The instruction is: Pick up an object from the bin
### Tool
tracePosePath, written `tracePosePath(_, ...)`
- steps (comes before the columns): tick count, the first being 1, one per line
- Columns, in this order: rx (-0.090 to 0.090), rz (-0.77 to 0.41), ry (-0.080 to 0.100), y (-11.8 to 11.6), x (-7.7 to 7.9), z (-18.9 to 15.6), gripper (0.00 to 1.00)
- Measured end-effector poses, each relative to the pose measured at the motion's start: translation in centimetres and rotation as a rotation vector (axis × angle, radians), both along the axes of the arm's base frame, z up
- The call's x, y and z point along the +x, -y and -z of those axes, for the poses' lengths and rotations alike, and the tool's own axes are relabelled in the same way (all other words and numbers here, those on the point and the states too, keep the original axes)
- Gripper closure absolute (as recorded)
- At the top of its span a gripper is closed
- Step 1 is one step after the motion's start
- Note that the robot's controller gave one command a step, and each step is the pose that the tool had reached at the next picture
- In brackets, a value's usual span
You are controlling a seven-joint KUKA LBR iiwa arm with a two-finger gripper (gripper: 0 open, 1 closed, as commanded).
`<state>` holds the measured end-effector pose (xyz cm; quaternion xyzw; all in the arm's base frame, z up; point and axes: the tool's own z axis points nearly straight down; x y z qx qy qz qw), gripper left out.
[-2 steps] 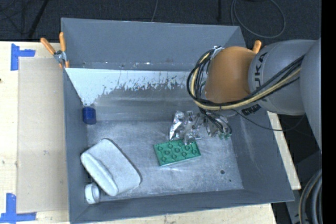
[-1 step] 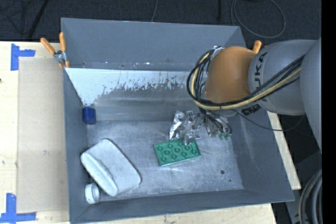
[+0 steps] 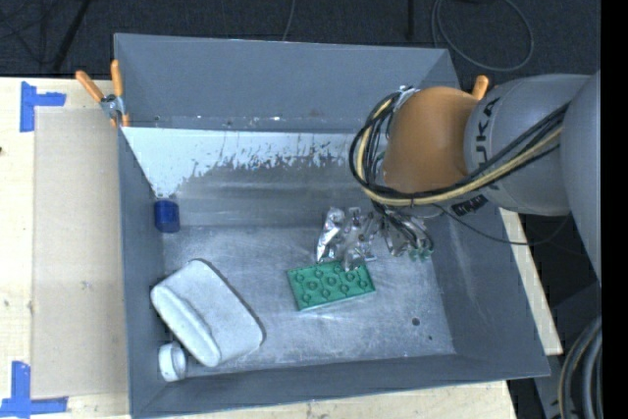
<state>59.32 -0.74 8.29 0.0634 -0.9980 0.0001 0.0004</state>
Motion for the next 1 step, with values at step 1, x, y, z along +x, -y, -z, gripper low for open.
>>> tracePosePath(1,0.0,0.0,0.0,0.0,0.0,0.0,1.0)
